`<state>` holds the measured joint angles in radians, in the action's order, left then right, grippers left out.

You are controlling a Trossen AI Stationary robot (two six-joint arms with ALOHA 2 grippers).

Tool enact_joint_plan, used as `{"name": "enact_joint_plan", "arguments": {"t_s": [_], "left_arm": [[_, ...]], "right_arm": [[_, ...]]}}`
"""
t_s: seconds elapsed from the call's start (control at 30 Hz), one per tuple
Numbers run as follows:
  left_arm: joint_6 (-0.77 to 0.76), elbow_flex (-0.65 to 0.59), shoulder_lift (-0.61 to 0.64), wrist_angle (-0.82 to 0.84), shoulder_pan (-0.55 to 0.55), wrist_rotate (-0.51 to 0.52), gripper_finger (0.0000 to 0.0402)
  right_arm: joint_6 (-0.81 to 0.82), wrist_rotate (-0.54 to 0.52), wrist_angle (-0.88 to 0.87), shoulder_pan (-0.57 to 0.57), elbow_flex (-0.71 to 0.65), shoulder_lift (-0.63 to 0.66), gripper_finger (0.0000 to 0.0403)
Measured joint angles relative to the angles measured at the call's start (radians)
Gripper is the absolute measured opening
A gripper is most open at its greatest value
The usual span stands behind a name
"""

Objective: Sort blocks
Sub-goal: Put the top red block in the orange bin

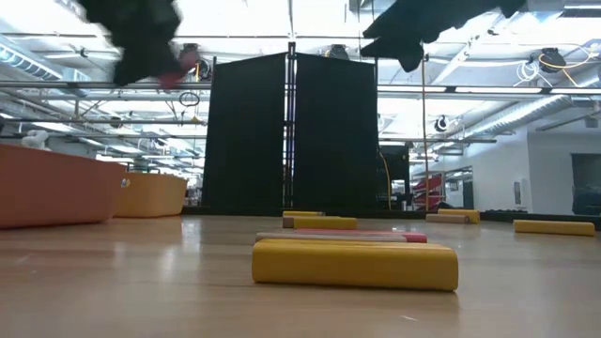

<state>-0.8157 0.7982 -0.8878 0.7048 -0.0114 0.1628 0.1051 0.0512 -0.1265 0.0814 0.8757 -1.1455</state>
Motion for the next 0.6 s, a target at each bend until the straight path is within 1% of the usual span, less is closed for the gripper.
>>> {"name": "enact_joint_plan", "arguments": {"t_s": [0.1,0.17,0.23,0.33,0.4,0.5,0.6], "left_arm": [[-0.284,-0.002,0.019,0.256,-0.055,-0.013,0.0095],[-0.401,-0.002,0.019,0.355,-0.082,-0.013,0.0095],[-0.477,-0.002,0.011,0.413,-0.093,-0.012,0.0095],[-0.541,-0.002,-0.002,0.459,-0.095,-0.019,0.0095],[-0.563,-0.002,-0.012,0.474,-0.095,-0.043,0.0095],[-0.556,-0.002,-0.034,0.479,-0.096,-0.072,0.0098],[-0.502,-0.002,-0.063,0.485,-0.096,-0.125,0.0116]], "right_arm": [[-0.031,0.000,0.005,-0.023,0.000,-0.033,0.0198],[-0.057,0.001,0.007,-0.035,0.000,-0.052,0.0199],[-0.071,0.001,0.007,-0.045,0.000,-0.070,0.0199],[-0.076,0.002,-0.008,-0.054,0.000,-0.087,0.0199],[-0.076,0.002,-0.026,-0.057,0.000,-0.091,0.0199],[-0.068,0.002,-0.051,-0.057,0.000,-0.091,0.0199],[-0.047,0.001,-0.052,-0.057,0.000,-0.091,0.0199]]}}
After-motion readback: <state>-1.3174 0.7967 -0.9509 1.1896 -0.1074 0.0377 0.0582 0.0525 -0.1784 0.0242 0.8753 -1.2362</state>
